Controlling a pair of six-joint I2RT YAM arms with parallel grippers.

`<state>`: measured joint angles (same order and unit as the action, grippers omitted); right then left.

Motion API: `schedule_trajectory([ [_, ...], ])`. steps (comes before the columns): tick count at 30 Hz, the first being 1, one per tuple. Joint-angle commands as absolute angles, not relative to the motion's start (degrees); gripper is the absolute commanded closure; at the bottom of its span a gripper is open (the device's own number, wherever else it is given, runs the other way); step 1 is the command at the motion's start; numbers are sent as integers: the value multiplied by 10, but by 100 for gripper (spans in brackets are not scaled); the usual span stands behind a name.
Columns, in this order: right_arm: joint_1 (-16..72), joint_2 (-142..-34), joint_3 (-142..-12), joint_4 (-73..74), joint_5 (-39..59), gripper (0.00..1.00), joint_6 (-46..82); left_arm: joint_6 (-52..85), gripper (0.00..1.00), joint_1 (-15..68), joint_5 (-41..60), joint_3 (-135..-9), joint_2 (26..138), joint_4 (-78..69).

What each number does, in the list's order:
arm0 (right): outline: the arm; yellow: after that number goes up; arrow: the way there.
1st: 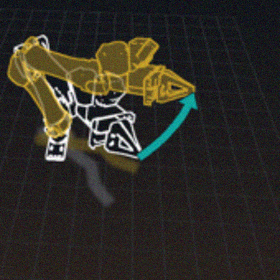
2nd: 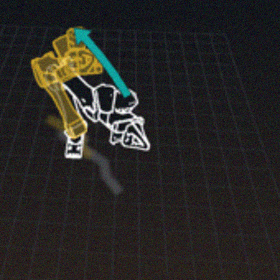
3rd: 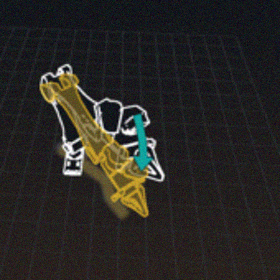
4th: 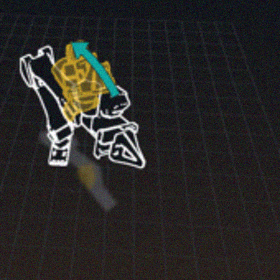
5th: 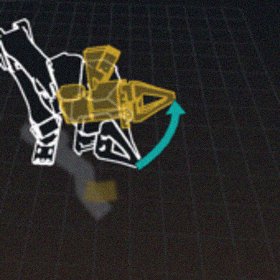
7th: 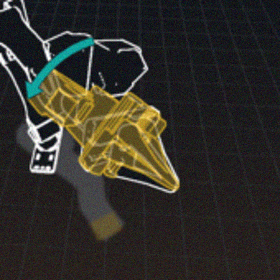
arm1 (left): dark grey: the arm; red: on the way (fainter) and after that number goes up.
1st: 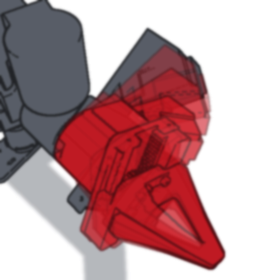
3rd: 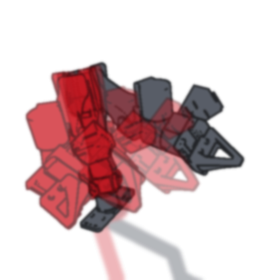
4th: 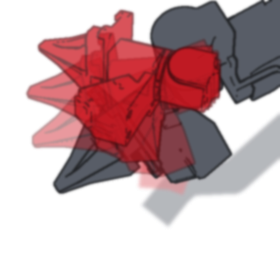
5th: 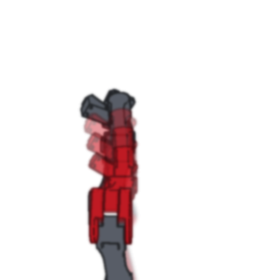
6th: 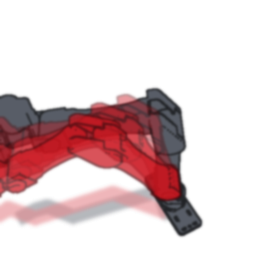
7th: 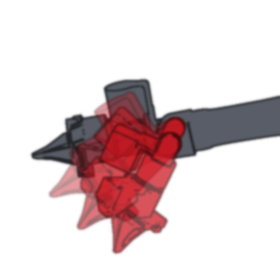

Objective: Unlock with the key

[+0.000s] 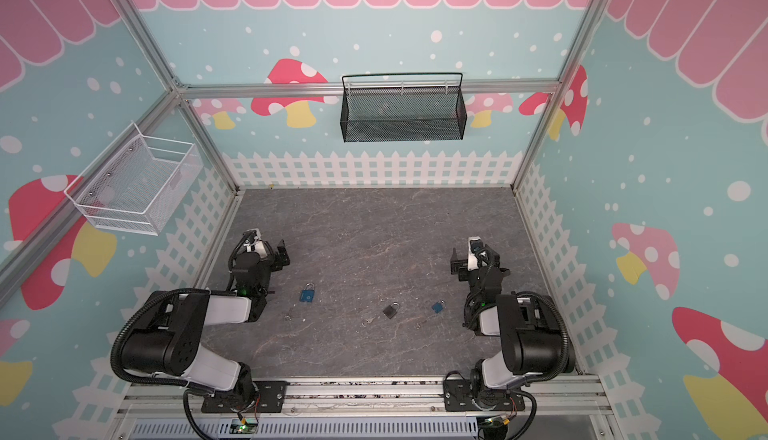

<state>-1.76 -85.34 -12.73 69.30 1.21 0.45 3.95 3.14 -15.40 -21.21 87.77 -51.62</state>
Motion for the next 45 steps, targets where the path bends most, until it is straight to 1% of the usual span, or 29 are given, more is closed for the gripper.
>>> schedule_trajectory([
  [1,-14,-812,-146,638,8,2,1,39,0,32,-171,-188,849,-548],
  [5,-14,-773,-183,533,4,2,27,39,0,32,-166,-179,780,-501],
  [8,-15,-749,-196,485,5,2,61,56,0,31,-153,-199,716,-395],
  [12,-15,-718,-221,421,15,2,101,130,0,29,-142,-227,652,-287],
  [14,-15,-706,-250,349,-37,2,189,180,0,28,-141,-238,634,-259],
  [16,-15,-695,-286,240,-107,2,286,246,0,25,-135,-246,617,-227],
  [17,-16,-690,-296,209,-108,2,306,274,0,24,-136,-251,607,-204],
  [20,-18,-669,-292,176,-71,2,346,346,0,22,-143,-237,583,-200],
  [22,-18,-650,-284,169,-36,2,345,357,0,18,-112,-239,571,-188],
  [25,-19,-622,-284,142,-8,2,352,365,0,18,-80,-259,551,-122],
  [27,-18,-613,-291,124,16,2,351,373,0,18,-62,-271,537,-74],
  [30,-16,-616,-307,93,67,2,354,385,0,29,-35,-271,509,-44],
  [33,-12,-629,-330,44,117,2,354,391,0,55,-31,-278,478,1],
  [36,9,-633,-351,-6,151,2,341,391,0,101,-28,-284,454,34],
  [41,74,-624,-377,-91,159,2,313,396,0,200,-30,-284,434,54],
  [45,134,-612,-387,-164,155,2,303,389,0,293,-53,-292,445,71],
])
